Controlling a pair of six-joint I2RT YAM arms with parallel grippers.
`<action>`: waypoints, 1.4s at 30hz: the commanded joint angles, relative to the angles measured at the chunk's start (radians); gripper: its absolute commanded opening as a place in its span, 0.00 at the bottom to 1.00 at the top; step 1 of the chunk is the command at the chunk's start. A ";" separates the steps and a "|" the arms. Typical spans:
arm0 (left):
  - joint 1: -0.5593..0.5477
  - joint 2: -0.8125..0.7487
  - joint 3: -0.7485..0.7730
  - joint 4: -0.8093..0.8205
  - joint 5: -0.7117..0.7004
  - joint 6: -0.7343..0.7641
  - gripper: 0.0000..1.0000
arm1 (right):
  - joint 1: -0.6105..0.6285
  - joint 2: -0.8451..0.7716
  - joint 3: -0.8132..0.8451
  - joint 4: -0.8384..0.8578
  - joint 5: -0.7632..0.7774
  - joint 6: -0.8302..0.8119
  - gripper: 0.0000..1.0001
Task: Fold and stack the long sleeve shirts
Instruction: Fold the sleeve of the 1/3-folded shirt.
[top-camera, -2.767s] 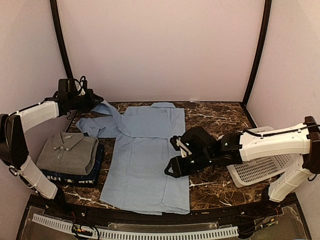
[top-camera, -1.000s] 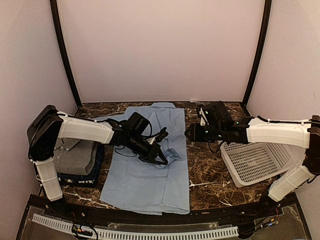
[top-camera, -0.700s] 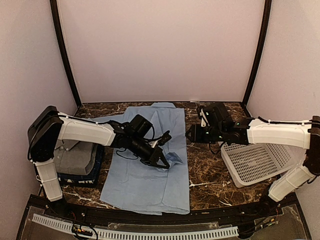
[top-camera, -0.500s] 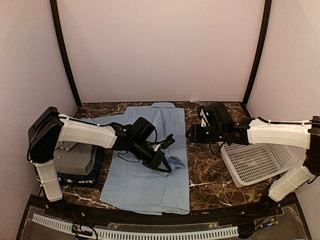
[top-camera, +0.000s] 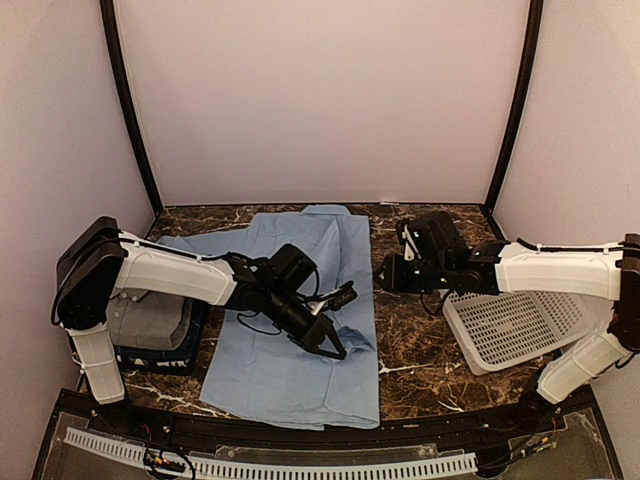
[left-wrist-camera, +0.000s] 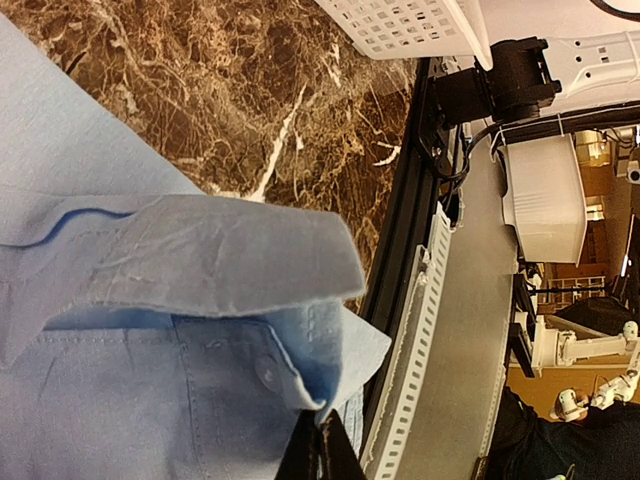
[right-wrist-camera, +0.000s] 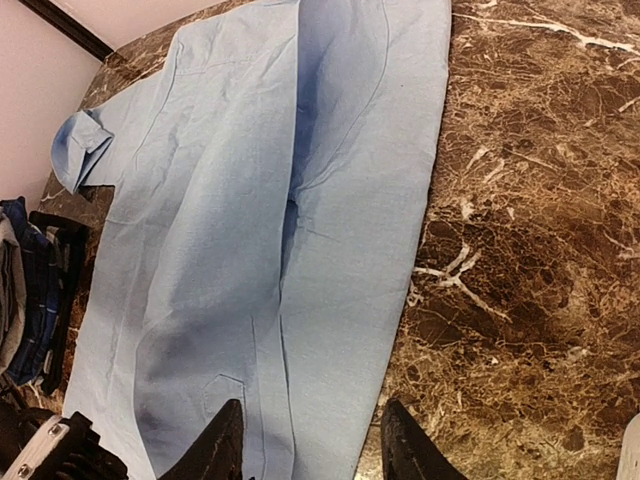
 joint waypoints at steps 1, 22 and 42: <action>-0.007 -0.081 -0.044 0.000 -0.019 0.022 0.00 | -0.004 -0.024 -0.012 0.035 -0.009 0.006 0.44; 0.019 -0.327 -0.189 0.261 -0.149 -0.023 0.00 | -0.004 -0.025 -0.016 0.037 -0.019 0.010 0.43; 0.129 -0.519 -0.301 0.393 -0.292 -0.082 0.00 | -0.004 -0.011 0.001 0.030 -0.025 0.003 0.43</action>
